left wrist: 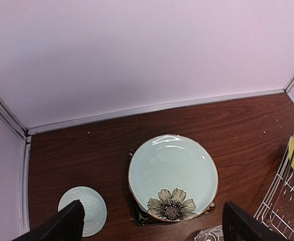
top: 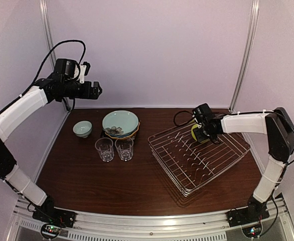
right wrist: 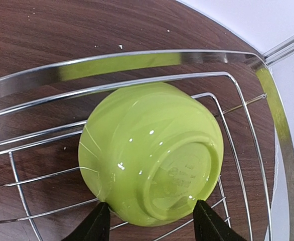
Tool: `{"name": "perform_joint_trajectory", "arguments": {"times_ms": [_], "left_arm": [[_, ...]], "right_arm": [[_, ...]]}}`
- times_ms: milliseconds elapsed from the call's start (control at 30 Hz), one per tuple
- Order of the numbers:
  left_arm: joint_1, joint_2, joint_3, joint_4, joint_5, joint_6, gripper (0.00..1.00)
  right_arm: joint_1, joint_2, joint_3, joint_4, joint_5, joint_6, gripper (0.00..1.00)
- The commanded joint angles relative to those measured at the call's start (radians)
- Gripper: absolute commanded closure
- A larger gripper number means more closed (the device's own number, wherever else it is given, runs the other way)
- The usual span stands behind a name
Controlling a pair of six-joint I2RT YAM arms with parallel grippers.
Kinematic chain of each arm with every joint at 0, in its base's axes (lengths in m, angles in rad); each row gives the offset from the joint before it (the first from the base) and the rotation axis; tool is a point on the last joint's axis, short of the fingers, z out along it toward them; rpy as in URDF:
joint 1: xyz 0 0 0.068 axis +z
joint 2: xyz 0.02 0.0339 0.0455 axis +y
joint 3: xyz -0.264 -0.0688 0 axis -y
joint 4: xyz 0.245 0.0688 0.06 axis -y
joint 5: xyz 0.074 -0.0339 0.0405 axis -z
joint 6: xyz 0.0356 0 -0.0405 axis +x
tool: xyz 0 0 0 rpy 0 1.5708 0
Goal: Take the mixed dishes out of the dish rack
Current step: Grab the bowl from the dish rack.
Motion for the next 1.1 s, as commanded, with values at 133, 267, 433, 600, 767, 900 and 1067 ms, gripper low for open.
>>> {"name": "perform_joint_trajectory", "arguments": {"times_ms": [133, 267, 433, 600, 767, 900, 1067], "left_arm": [[0.000, 0.006, -0.005, 0.048, -0.018, -0.011, 0.03], [0.000, 0.009, -0.003, 0.048, -0.018, -0.014, 0.03], [0.000, 0.009, -0.005, 0.049, -0.015, -0.017, 0.03], [0.000, 0.004, -0.009, 0.052, -0.010, -0.023, 0.03], [0.000, -0.001, -0.009, 0.059, -0.009, -0.028, 0.03], [0.000, -0.002, -0.008, 0.063, -0.008, -0.029, 0.03], [0.000, -0.003, -0.009, 0.072, -0.003, -0.031, 0.03]], "right_arm": [[-0.047, 0.025, 0.035, -0.016, 0.064, -0.018, 0.43], [-0.047, 0.016, 0.033, -0.015, 0.033, -0.014, 0.39], [-0.026, 0.001, 0.008, 0.019, -0.032, -0.013, 0.07], [-0.013, 0.018, 0.005, 0.024, 0.007, -0.008, 0.00], [-0.010, 0.041, 0.006, 0.037, 0.057, -0.001, 0.00], [-0.010, 0.056, 0.003, 0.056, 0.082, -0.004, 0.00], [-0.009, 0.078, -0.003, 0.099, 0.102, -0.011, 0.00]]}}
